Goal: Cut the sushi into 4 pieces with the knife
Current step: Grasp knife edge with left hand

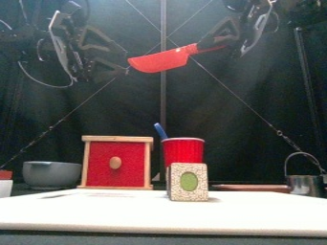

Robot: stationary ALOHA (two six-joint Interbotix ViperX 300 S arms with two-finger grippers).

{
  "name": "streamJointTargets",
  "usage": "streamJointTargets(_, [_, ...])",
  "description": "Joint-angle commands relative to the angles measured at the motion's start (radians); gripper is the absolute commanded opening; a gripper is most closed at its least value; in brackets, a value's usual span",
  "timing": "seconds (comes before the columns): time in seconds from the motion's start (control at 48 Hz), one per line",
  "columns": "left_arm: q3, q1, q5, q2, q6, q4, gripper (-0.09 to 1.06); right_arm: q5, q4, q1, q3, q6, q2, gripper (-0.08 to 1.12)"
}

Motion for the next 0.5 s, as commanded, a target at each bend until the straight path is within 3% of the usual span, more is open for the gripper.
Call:
streamJointTargets(0.021, [-0.048, 0.008, -0.04, 0.046, 0.0, -0.003, 0.9, -0.012, -0.005, 0.006, -0.011, 0.002, -0.015, 0.02])
streamJointTargets(0.25, [-0.098, 0.011, -0.081, 0.132, 0.003, -0.003, 0.88, -0.014, 0.002, 0.002, 0.0, 0.002, -0.014, 0.02])
streamJointTargets(0.5, [-0.087, 0.012, -0.121, 0.13, 0.002, -0.002, 0.87, -0.015, 0.002, 0.0, 0.005, 0.002, -0.011, 0.02])
